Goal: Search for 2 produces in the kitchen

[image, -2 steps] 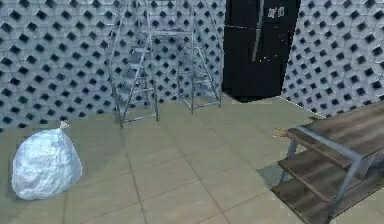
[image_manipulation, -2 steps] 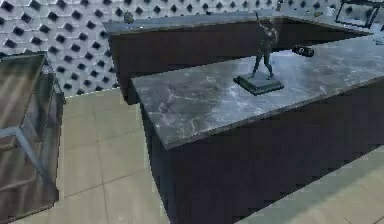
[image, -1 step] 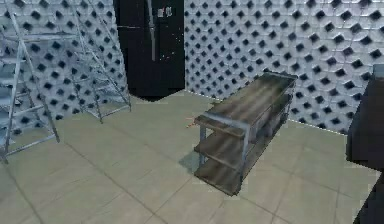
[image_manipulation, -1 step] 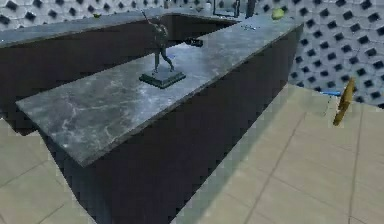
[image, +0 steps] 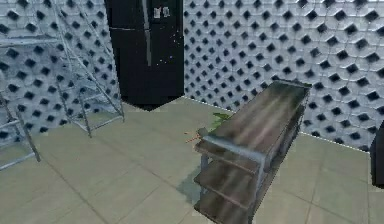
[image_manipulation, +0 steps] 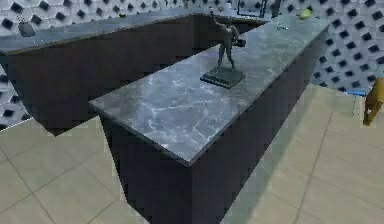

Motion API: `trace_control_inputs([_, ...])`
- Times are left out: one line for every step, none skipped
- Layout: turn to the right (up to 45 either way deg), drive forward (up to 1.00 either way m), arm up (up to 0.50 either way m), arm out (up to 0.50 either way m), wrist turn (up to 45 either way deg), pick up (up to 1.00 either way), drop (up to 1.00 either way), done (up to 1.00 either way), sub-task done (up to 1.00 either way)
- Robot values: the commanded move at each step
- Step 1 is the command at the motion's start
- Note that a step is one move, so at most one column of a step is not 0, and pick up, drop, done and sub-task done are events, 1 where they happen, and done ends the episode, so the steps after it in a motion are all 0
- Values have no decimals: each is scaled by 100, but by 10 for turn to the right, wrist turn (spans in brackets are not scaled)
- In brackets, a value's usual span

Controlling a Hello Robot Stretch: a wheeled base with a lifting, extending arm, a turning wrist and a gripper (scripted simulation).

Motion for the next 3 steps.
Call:
trace_control_inputs([420,0,0,0,0,0,0,0,0])
trace_control_inputs([0,95,0,0,0,0,0,0,0])
trace_control_inputs([450,0,0,0,0,0,0,0,0])
